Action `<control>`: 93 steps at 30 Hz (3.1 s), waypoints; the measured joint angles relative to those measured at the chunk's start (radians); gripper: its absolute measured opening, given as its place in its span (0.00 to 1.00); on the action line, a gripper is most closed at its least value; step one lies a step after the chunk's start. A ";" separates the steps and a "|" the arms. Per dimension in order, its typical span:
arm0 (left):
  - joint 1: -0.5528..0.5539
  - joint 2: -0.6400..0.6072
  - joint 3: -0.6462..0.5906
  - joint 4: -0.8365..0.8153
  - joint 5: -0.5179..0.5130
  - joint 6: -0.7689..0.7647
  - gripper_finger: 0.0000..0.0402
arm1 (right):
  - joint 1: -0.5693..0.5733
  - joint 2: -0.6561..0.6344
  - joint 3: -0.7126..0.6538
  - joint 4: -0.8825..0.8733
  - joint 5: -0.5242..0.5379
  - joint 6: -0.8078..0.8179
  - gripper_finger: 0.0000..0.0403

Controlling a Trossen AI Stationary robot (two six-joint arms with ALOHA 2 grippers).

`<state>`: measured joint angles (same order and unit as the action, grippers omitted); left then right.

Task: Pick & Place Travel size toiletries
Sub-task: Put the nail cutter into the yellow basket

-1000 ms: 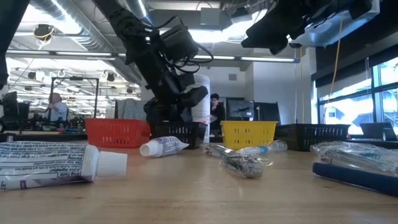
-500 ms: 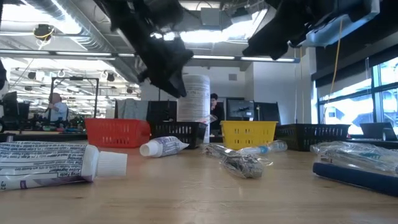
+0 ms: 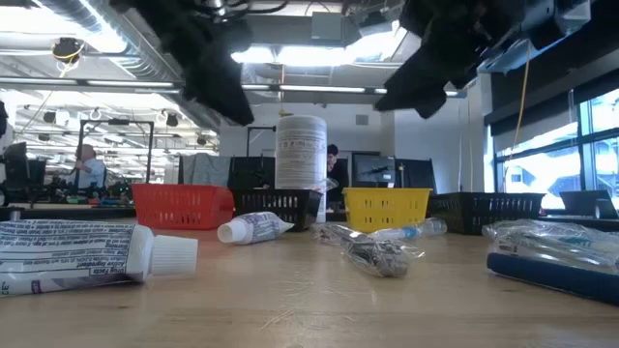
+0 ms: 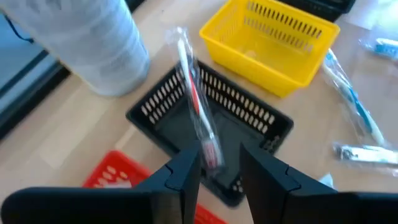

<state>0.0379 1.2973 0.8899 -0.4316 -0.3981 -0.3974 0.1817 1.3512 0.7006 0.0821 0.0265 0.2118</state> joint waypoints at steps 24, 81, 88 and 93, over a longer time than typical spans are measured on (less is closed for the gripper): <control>-0.061 -0.397 -0.405 0.426 0.248 0.319 0.25 | 0.088 0.335 0.212 -0.028 0.198 0.173 0.48; -0.062 -0.460 -0.425 0.450 0.306 0.330 0.26 | 0.098 0.627 0.386 -0.231 0.256 0.409 0.20; -0.063 -0.460 -0.425 0.459 0.304 0.330 0.25 | 0.090 0.601 0.382 -0.202 0.183 0.370 0.15; -0.062 -0.460 -0.425 0.459 0.304 0.329 0.25 | 0.074 0.516 0.382 -0.196 0.181 0.322 0.15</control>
<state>-0.0243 0.8375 0.4644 0.0276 -0.0944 -0.0680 0.2559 1.8671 1.0828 -0.1135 0.2071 0.5334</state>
